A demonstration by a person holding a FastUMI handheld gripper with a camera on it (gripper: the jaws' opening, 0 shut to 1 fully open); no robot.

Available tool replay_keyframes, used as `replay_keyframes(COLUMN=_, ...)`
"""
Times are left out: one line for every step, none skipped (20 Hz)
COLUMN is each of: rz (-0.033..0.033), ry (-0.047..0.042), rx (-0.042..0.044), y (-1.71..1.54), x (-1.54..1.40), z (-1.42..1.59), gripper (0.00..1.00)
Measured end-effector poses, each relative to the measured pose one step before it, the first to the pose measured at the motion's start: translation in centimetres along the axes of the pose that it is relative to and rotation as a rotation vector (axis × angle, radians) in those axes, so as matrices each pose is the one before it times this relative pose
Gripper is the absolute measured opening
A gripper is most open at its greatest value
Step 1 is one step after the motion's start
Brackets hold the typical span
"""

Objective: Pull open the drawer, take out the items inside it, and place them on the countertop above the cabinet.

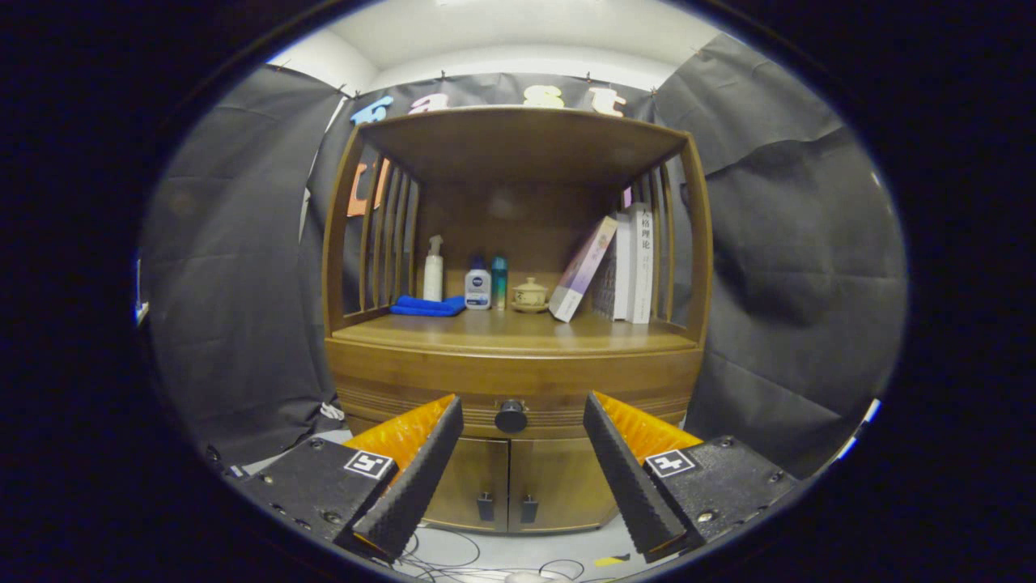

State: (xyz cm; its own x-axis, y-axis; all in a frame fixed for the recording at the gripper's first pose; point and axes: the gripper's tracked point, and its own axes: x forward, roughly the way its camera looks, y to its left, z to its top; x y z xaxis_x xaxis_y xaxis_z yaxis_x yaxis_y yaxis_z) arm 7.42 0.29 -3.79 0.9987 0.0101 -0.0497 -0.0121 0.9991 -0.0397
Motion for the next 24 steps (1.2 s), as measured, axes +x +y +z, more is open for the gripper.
replay_keyframes(rz=0.0029, ry=0.00709, rx=-0.00144, y=0.164, x=0.98, z=-0.514, gripper=0.99)
replay_keyframes(rz=0.00102, ry=0.01145, rx=-0.00237, y=0.123, x=0.94, z=-0.645, gripper=0.99)
replay_keyframes(rz=0.00192, ry=0.00835, rx=0.00068, y=0.19, x=1.042, z=-0.522, gripper=0.99)
replay_keyframes(rz=-0.00084, ry=0.00446, rx=0.00239, y=-0.045, x=0.701, z=-0.479, gripper=0.98)
replay_keyframes(rz=-0.00201, ry=0.00812, rx=-0.00121, y=0.067, x=0.994, z=-0.396, gripper=0.98)
replay_keyframes(rz=-0.00278, ry=0.00333, rx=-0.00153, y=0.094, x=1.403, z=-0.296, gripper=0.98)
replay_keyframes(rz=-0.00616, ry=0.00442, rx=0.00036, y=-0.085, x=1.185, z=-0.226, gripper=0.98)
replay_keyframes(rz=-0.00624, ry=0.01365, rx=0.00009, y=-0.147, x=1.194, z=-0.52, gripper=0.98)
replay_keyframes(rz=0.00067, ry=0.0147, rx=0.0052, y=-0.072, x=0.979, z=-0.459, gripper=0.98)
replay_keyframes(rz=-0.00342, ry=0.01133, rx=0.00919, y=-0.122, x=0.854, z=-0.49, gripper=0.99)
replay_keyframes(rz=-0.00166, ry=0.01227, rx=0.01067, y=-0.111, x=0.896, z=-0.298, gripper=0.98)
replay_keyframes(rz=0.00154, ry=0.01256, rx=0.01126, y=0.152, x=0.937, z=-0.409, gripper=0.98)
replay_keyframes(rz=0.00159, ry=0.00561, rx=0.01163, y=-0.013, x=0.916, z=-0.169, gripper=0.98)
replay_keyframes(rz=-0.00222, ry=0.00434, rx=0.00458, y=-0.02, x=0.619, z=-0.129, gripper=0.98)
replay_keyframes(rz=0.00197, ry=0.00361, rx=-0.00022, y=0.011, x=0.491, z=0.031, gripper=0.95)
replay_keyframes(rz=0.00346, ry=0.00094, rx=-0.0032, y=0.214, x=0.471, z=-0.016, gripper=0.92)
replay_keyframes(rz=-0.00249, ry=-0.00099, rx=-0.00509, y=-0.02, x=0.565, z=0.023, gripper=0.88)
replay_keyframes(rz=-0.00336, ry=-0.00107, rx=-0.0051, y=-0.103, x=0.398, z=-0.062, gripper=0.85)
replay_keyframes(rz=0.00239, ry=0.00526, rx=-0.0011, y=0.015, x=0.284, z=-0.096, gripper=0.81)
replay_keyframes(rz=-0.0072, ry=0.00401, rx=0.00434, y=-0.148, x=0.046, z=-0.15, gripper=0.77)
replay_keyframes(rz=-0.00147, ry=-0.01166, rx=0.00575, y=-0.022, x=0.054, z=0.208, gripper=0.73)
replay_keyframes(rz=0.00058, ry=0.00159, rx=-0.00622, y=0.137, x=0.152, z=-0.308, gripper=0.7)
replay_keyframes(rz=-0.00231, ry=-0.00435, rx=-0.00731, y=0.134, x=0.076, z=-0.011, gripper=0.67)
replay_keyframes(rz=-0.0037, ry=0.00107, rx=-0.00963, y=0.118, x=-0.125, z=-0.046, gripper=0.63)
